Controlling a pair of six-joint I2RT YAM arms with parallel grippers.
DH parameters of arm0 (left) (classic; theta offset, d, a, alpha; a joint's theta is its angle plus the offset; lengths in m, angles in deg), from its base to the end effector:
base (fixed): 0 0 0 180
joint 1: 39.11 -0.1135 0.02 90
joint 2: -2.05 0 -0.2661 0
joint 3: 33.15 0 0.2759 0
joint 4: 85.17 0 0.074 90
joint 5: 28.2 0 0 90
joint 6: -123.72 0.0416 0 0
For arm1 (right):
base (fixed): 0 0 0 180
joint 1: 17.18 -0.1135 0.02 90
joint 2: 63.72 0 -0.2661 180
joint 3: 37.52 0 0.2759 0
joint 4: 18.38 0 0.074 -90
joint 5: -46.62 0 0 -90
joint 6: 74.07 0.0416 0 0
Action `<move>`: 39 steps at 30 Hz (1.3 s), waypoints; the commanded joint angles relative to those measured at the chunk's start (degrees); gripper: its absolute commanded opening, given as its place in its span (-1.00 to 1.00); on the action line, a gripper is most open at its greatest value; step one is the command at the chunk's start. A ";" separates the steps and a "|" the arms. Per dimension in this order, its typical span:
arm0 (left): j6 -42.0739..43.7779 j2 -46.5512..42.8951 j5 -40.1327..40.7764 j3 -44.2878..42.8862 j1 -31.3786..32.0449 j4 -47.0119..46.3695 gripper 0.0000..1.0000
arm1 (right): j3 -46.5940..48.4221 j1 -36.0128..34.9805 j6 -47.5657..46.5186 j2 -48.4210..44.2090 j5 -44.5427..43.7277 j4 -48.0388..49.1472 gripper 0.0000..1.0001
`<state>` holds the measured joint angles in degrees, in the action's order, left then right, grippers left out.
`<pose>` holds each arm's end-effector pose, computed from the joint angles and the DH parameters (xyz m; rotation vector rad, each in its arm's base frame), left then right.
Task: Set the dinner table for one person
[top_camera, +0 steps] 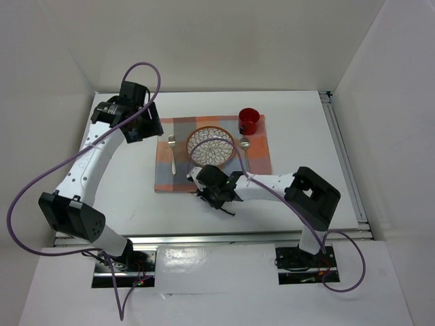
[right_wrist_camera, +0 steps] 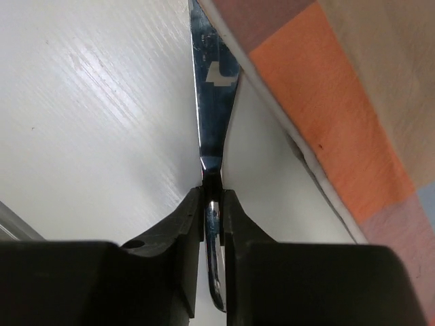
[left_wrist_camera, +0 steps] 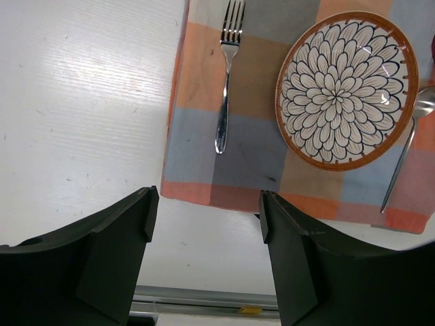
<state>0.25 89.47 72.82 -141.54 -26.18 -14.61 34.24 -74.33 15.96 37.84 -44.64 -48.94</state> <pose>0.3332 -0.0683 0.3906 -0.5156 2.3639 -0.1362 0.2014 0.3103 0.1366 -1.2649 2.3400 0.3111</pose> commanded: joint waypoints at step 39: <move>-1.95 -2.25 -0.66 -0.05 -0.27 -1.31 0.56 | 2.58 12.48 9.54 -16.84 -11.22 -6.61 -1.00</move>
<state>-1.11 88.83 72.52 -140.95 -26.18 -14.79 32.38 -65.50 21.80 21.73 -54.21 -57.56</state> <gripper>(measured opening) 0.781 0.214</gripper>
